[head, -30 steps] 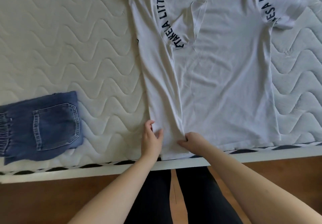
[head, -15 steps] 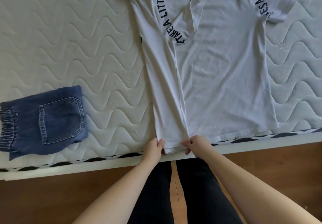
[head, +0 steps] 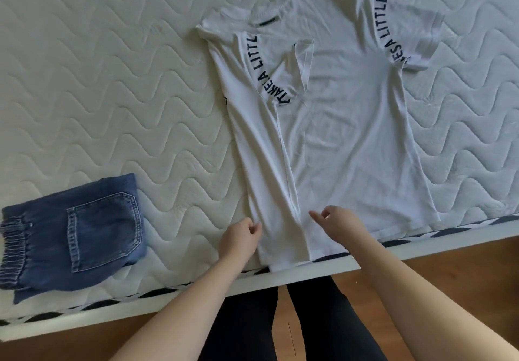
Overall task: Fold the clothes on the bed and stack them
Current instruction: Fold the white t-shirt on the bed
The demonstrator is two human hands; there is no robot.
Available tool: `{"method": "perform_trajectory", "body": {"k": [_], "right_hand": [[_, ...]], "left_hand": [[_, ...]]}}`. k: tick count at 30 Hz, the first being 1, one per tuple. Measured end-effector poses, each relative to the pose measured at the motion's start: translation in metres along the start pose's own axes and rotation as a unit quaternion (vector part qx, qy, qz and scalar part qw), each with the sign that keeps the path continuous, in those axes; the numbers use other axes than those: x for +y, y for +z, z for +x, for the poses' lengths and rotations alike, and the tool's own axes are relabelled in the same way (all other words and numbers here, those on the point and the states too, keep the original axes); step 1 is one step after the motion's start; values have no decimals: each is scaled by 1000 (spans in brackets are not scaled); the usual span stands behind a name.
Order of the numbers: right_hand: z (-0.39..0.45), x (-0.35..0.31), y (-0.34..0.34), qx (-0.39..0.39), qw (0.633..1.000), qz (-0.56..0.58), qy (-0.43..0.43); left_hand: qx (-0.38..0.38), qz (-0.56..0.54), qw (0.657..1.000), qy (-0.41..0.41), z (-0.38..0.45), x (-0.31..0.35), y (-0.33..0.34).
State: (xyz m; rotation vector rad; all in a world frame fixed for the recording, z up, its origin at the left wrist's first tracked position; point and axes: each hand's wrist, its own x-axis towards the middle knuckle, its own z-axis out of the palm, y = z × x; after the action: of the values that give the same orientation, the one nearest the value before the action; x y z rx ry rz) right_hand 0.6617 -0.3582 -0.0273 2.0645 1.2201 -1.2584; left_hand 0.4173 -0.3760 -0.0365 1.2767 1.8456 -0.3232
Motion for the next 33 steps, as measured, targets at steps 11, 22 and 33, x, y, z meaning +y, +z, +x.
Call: {"method": "perform_trajectory", "body": {"k": [11,22,33], "right_hand": [[32,26,-99,210,959,184,-48],[94,102,-178,236,950,206,6],[141,126,-195,148,971,189,-16]], "left_hand": [[45,1,970,239,75,156,-94],[35,112,932,343,146,370,-86],[39,258,898,355,199,540,-21]]}}
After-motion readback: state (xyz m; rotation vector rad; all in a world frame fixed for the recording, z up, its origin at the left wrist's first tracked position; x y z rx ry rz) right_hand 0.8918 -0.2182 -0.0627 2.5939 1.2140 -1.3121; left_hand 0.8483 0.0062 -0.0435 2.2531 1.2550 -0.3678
